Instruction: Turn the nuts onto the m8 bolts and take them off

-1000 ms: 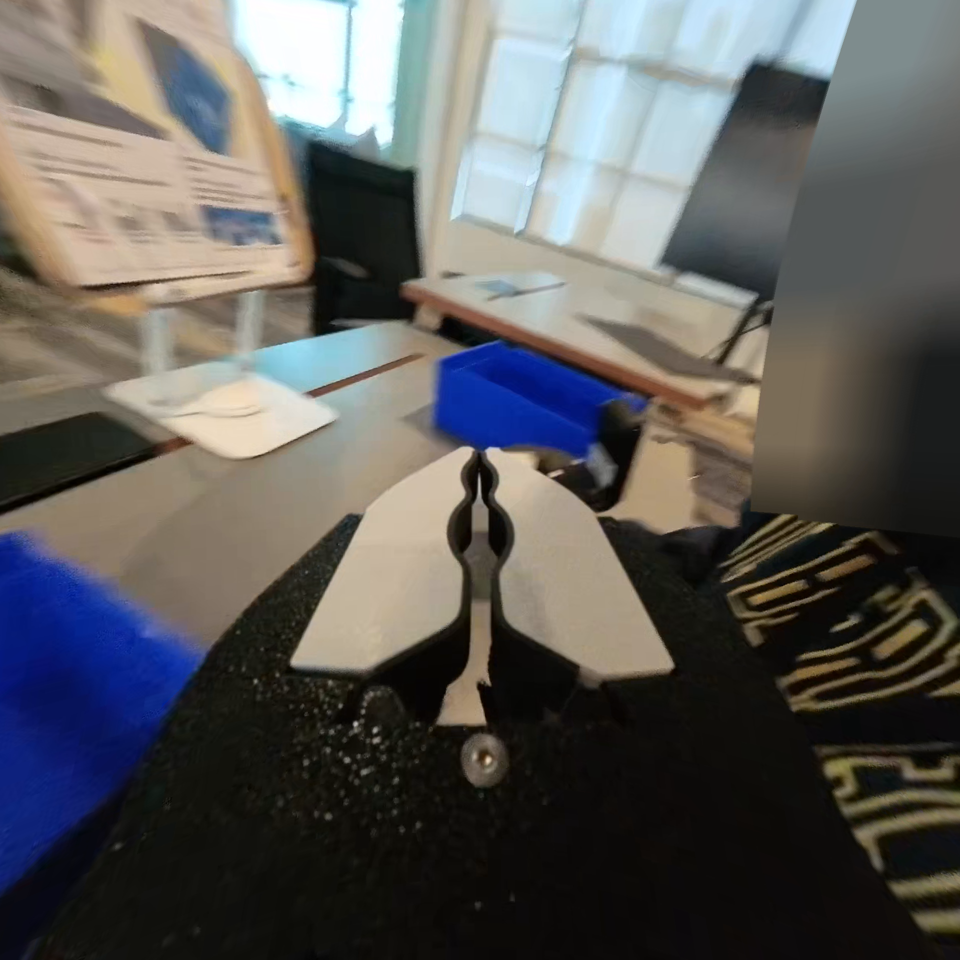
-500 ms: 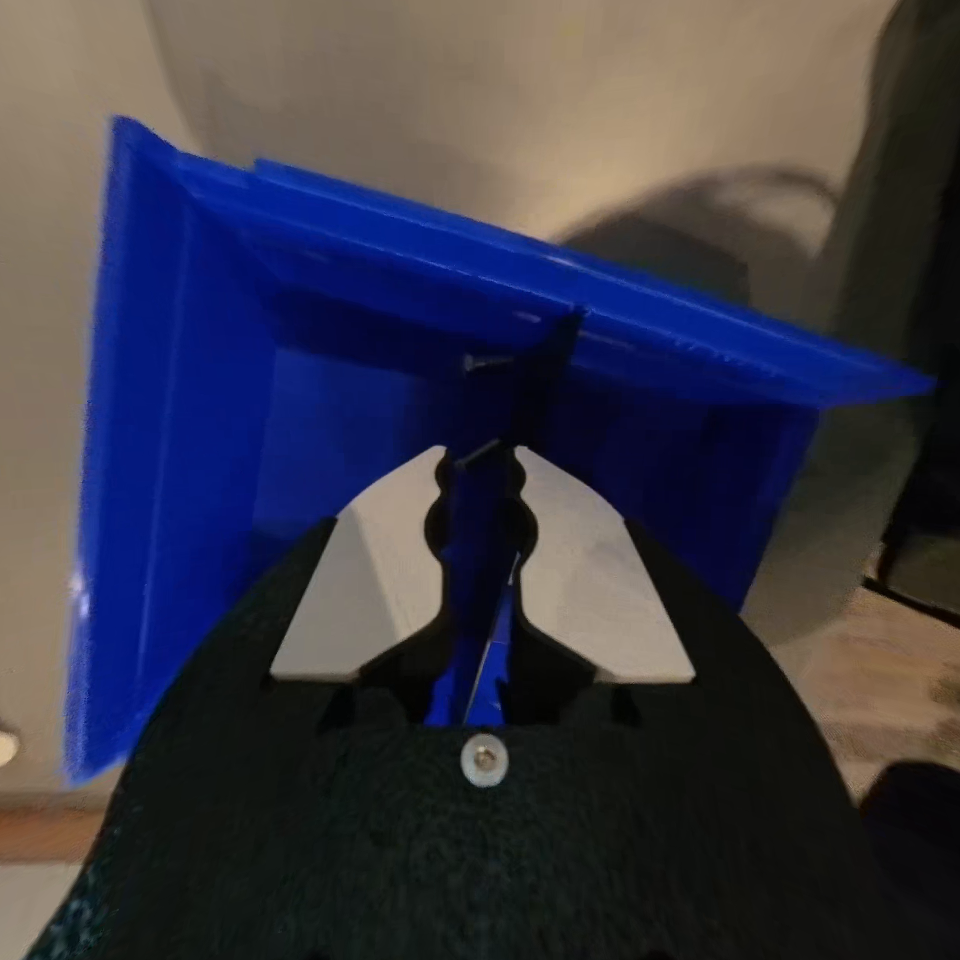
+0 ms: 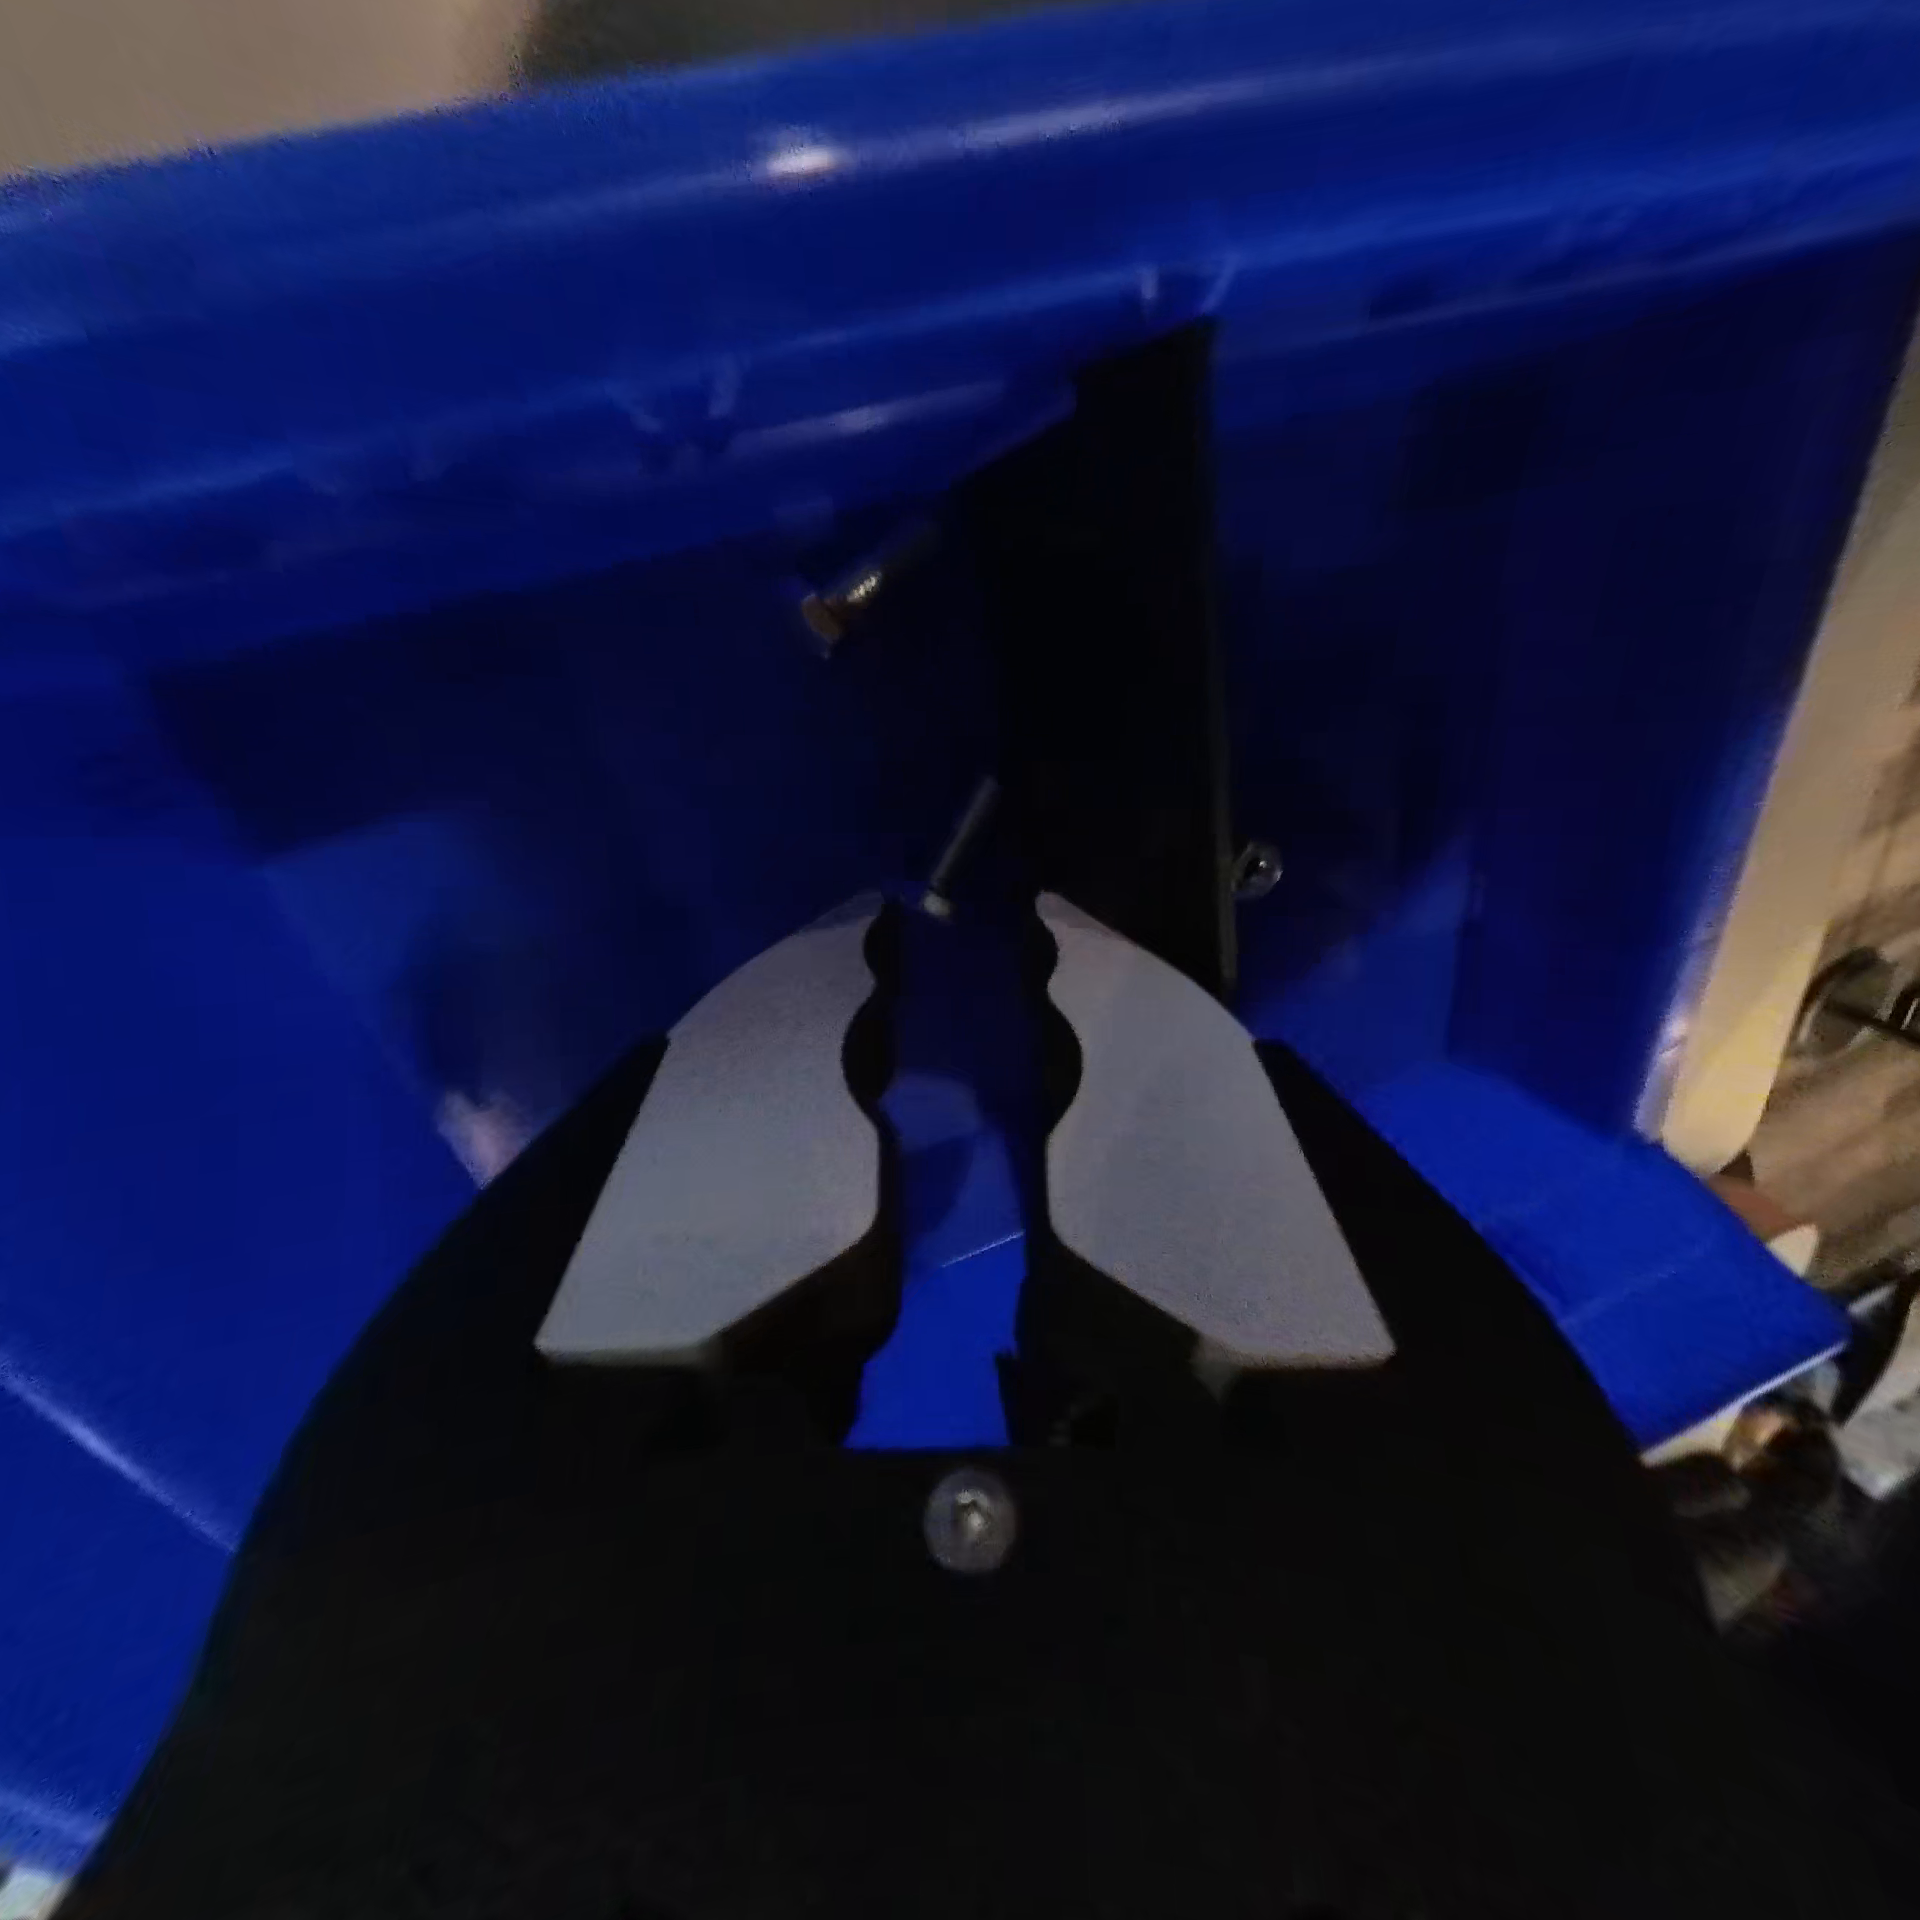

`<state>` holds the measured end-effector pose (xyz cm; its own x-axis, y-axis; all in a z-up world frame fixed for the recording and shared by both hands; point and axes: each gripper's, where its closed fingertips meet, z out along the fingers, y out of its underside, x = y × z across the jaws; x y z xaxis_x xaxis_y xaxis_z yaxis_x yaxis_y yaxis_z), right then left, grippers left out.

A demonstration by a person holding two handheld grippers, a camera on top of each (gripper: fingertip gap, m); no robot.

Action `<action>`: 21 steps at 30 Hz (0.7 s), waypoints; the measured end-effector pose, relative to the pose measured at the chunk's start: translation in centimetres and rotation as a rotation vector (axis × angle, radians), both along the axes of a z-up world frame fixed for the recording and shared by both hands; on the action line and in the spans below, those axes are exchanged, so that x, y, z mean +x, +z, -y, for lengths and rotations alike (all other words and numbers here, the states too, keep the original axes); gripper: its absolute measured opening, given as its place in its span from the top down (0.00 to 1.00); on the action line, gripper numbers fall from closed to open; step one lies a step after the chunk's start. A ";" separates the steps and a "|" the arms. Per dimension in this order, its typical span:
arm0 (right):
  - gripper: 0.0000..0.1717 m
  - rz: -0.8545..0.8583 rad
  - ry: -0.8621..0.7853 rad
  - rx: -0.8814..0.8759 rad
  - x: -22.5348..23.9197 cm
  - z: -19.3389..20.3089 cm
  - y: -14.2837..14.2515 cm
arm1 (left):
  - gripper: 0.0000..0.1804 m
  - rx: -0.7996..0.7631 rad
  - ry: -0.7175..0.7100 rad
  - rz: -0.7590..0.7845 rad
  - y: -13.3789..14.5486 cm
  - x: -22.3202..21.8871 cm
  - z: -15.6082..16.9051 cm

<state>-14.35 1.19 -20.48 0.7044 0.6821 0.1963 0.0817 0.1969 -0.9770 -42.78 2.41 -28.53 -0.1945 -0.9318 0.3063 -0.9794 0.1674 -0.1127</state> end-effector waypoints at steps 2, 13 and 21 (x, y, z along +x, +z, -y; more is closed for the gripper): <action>0.94 0.004 0.001 -0.001 0.0 0.0 0.0 | 0.87 0.007 -0.050 -0.026 -0.5 -0.2 0.0; 0.94 0.003 0.004 -0.006 -0.1 0.0 -0.1 | 0.92 0.019 -0.224 -0.113 -2.3 -0.5 0.0; 0.94 -0.007 0.004 -0.007 0.0 -0.1 0.0 | 0.92 0.099 -0.170 -0.123 -2.3 -1.2 -1.1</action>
<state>-14.30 1.25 -20.47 0.7033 0.6859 0.1867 0.0739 0.1907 -0.9789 -44.02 3.54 -30.79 -0.3179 -0.9156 0.2461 -0.9416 0.3352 0.0308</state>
